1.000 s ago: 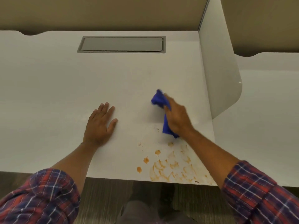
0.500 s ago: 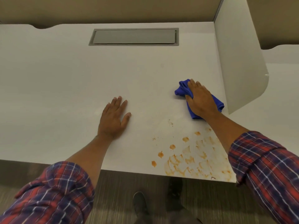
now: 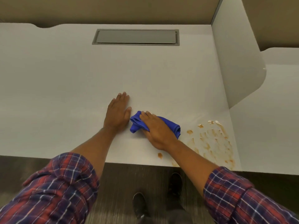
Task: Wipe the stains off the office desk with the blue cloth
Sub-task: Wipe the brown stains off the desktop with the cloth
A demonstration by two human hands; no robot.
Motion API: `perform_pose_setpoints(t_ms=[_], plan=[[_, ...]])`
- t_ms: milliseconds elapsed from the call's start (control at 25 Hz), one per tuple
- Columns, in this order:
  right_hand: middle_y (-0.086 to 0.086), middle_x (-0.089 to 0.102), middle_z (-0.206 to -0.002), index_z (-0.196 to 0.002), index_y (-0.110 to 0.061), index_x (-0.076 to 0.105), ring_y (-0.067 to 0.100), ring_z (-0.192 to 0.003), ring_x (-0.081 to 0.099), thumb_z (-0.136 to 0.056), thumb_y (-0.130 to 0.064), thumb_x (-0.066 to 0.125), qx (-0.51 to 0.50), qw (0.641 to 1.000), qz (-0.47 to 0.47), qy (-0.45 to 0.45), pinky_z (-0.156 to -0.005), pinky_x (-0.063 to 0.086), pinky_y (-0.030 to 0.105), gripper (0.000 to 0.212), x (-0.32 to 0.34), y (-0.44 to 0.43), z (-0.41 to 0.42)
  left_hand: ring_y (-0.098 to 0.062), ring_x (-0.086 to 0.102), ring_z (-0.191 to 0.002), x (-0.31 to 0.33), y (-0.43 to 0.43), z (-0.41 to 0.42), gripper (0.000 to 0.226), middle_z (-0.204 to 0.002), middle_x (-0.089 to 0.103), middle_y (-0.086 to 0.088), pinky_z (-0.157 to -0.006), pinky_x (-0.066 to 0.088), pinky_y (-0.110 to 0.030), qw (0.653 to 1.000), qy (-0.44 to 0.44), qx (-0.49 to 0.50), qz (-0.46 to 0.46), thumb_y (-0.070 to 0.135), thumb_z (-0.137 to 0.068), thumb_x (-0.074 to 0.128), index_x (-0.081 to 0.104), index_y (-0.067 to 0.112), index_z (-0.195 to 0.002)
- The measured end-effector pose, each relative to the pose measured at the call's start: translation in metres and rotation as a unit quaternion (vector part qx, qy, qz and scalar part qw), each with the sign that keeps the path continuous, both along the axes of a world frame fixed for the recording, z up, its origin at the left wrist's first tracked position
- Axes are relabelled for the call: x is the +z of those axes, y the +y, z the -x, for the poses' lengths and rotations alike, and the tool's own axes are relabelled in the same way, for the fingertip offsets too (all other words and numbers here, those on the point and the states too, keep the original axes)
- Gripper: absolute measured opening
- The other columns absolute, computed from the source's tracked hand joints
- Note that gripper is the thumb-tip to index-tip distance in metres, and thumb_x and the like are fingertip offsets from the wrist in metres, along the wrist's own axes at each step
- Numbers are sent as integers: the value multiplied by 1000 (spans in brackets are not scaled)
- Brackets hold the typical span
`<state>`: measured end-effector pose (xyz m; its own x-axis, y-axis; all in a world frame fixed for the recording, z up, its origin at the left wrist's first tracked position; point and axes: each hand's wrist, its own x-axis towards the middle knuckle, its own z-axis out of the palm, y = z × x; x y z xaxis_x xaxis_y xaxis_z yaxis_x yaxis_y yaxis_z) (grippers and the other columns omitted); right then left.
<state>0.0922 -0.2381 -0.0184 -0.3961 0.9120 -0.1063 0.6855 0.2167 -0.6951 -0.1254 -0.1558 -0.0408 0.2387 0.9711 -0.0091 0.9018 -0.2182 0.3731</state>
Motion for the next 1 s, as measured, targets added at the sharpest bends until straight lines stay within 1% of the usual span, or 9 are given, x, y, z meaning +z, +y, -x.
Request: perform_pose_setpoints(t_ms=[80, 160, 240, 320, 400, 480, 600, 800, 1000], plan=[[-3, 40, -161, -158, -21, 33, 14, -147, 37, -101, -13, 49, -41, 995, 40, 86, -117, 23, 20, 60, 16, 1, -10, -25, 14, -163, 5, -1, 8, 70, -174, 20, -7, -130, 5, -36, 999, -40, -11, 24, 42, -103, 34, 26, 10, -165], [-13, 48, -152, -153, -26, 41, 4, -139, 46, -96, -16, 48, -142, 980, -29, 133, -108, 26, 11, 59, 33, 17, -30, -24, 16, -162, 6, -12, 30, 73, -173, 22, -7, -130, 7, -36, 999, -15, -34, -12, 52, -105, 35, 27, 10, -165], [3, 53, -150, -151, -17, 45, 21, -136, 51, -94, -21, 50, -197, 974, -85, 75, -109, 31, 20, 57, 41, 44, -57, -26, 20, -161, 2, -27, 52, 75, -172, 25, -10, -130, 12, -40, 996, 32, -50, -60, 57, -106, 32, 30, 9, -163], [15, 47, -154, -153, -9, 40, 35, -139, 46, -99, -23, 54, -146, 985, -77, -44, -113, 34, 36, 57, 36, 59, -72, -28, 21, -160, -6, -46, 71, 76, -172, 24, -11, -130, 14, -45, 993, 71, -55, -74, 58, -107, 29, 29, 8, -164], [14, 32, -164, -158, -6, 29, 33, -152, 29, -104, -22, 53, -88, 990, -25, -110, -123, 20, 38, 61, 16, 57, -73, -27, 20, -161, -15, -54, 79, 73, -173, 22, -10, -131, 14, -45, 991, 96, -49, -76, 58, -108, 29, 27, 12, -165], [9, 25, -168, -159, -8, 27, 26, -156, 19, -106, -18, 49, -112, 989, -25, -91, -127, 12, 35, 58, 5, 53, -65, -25, 22, -161, -19, -54, 80, 70, -173, 25, -8, -130, 16, -45, 991, 101, -43, -78, 56, -108, 31, 29, 15, -165], [8, 33, -164, -157, -9, 35, 24, -154, 26, -105, -13, 50, -169, 986, -13, -1, -126, 15, 32, 54, 9, 42, -37, -27, 25, -160, -15, -53, 79, 67, -171, 29, -9, -129, 20, -47, 991, 101, -42, -76, 51, -108, 32, 32, 14, -164], [10, 33, -164, -156, -6, 35, 25, -154, 27, -104, -10, 52, -79, 997, -14, 6, -127, 14, 34, 54, 4, -7, 21, -28, 22, -161, -9, -54, 77, 67, -172, 26, -10, -130, 16, -46, 995, 85, -38, -45, 43, -105, 25, 31, 13, -164], [5, 29, -167, -157, -11, 34, 20, -155, 22, -103, -11, 53, -17, 999, -24, -19, -127, 9, 29, 58, 4, -43, 52, -27, 19, -162, -3, -53, 76, 65, -173, 24, -10, -131, 12, -45, 997, 54, -41, -28, 34, -103, 26, 32, 11, -164]])
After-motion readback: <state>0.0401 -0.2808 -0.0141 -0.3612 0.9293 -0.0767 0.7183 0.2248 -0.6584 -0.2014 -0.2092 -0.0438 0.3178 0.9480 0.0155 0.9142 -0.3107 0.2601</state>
